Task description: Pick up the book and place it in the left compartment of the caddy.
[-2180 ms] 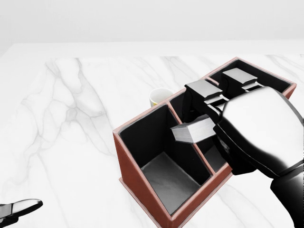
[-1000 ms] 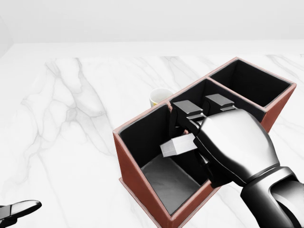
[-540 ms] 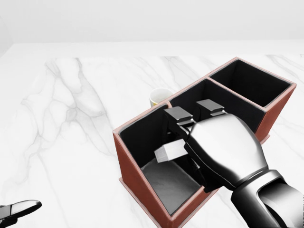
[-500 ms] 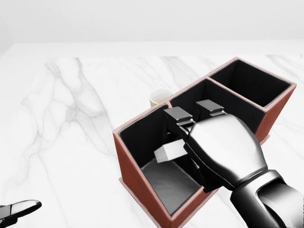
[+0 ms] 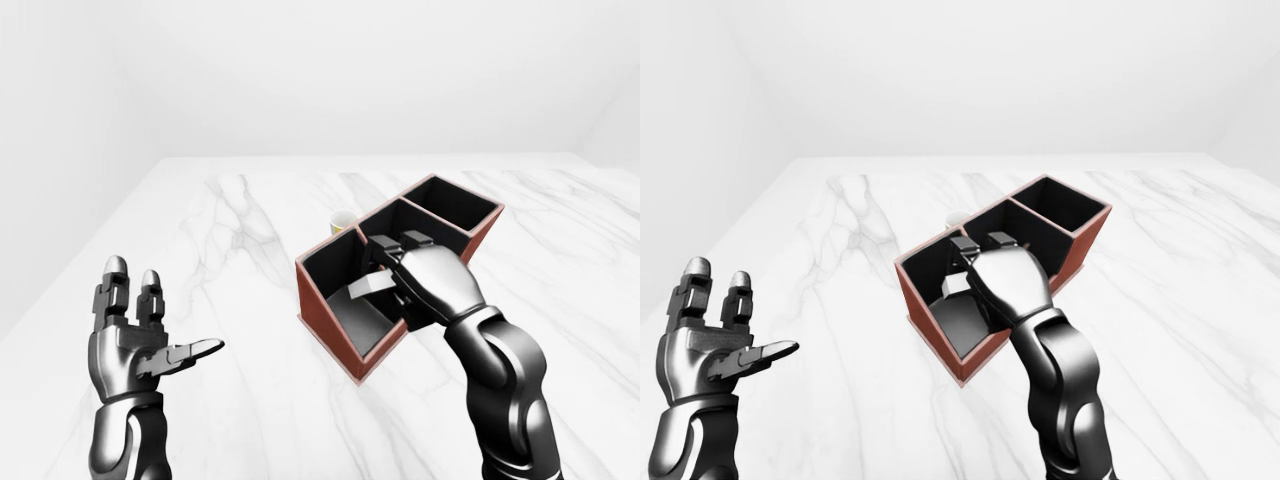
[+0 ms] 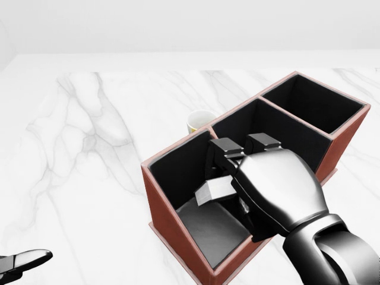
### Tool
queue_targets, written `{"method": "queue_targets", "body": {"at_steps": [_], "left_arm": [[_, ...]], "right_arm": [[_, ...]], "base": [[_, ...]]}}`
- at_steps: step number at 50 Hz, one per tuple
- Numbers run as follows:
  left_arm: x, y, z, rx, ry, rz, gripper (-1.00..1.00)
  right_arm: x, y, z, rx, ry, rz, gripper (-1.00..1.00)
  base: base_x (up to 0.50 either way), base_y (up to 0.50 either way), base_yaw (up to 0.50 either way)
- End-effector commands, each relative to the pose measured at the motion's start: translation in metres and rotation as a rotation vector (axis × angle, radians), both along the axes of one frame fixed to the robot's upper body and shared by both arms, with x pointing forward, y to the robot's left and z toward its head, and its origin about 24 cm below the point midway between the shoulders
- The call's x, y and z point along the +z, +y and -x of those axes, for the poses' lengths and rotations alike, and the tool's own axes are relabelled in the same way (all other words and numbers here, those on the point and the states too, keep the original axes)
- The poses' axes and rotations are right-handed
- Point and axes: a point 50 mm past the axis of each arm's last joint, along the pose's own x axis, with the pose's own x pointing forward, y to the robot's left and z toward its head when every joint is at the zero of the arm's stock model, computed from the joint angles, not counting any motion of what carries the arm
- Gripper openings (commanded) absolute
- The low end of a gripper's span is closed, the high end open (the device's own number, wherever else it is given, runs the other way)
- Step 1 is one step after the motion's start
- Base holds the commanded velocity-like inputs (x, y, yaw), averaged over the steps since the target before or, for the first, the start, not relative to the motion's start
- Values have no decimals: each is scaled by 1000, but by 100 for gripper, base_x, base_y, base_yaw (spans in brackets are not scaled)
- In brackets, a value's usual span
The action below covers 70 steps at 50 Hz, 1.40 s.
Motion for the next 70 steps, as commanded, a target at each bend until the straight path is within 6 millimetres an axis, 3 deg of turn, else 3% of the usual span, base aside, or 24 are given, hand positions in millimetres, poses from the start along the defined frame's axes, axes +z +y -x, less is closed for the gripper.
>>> {"method": "queue_targets", "body": {"at_steps": [1,70], "left_arm": [[-1,0,0,1,3,1,100],[-6,2,0,0,5,13,100]], "right_arm": [[-3,0,0,-20,17,-31,-100],[-31,11,-12,-60,142,-9,-100]], "base": [[0,0,0],[0,0,0]]}}
